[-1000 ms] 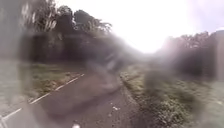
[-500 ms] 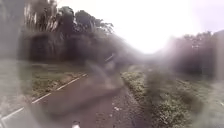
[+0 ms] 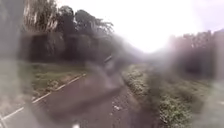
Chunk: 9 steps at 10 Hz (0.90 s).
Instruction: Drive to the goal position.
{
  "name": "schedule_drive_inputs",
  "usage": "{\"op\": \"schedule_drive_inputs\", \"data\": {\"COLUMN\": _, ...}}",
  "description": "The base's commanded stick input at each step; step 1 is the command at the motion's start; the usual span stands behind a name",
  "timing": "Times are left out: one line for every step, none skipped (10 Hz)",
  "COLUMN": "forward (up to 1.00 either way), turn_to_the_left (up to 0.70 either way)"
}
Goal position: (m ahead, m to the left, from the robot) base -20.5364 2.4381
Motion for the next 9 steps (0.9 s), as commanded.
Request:
{"op": "schedule_drive_inputs", "data": {"forward": -0.70, "turn_to_the_left": -0.14}}
{"op": "schedule_drive_inputs", "data": {"forward": -0.70, "turn_to_the_left": -0.14}}
{"op": "schedule_drive_inputs", "data": {"forward": -0.70, "turn_to_the_left": -0.14}}
{"op": "schedule_drive_inputs", "data": {"forward": -0.70, "turn_to_the_left": -0.14}}
{"op": "schedule_drive_inputs", "data": {"forward": -0.70, "turn_to_the_left": -0.14}}
{"op": "schedule_drive_inputs", "data": {"forward": -0.70, "turn_to_the_left": -0.14}}
{"op": "schedule_drive_inputs", "data": {"forward": -0.70, "turn_to_the_left": -0.14}}
{"op": "schedule_drive_inputs", "data": {"forward": -0.70, "turn_to_the_left": -0.14}}
{"op": "schedule_drive_inputs", "data": {"forward": -0.70, "turn_to_the_left": -0.14}}
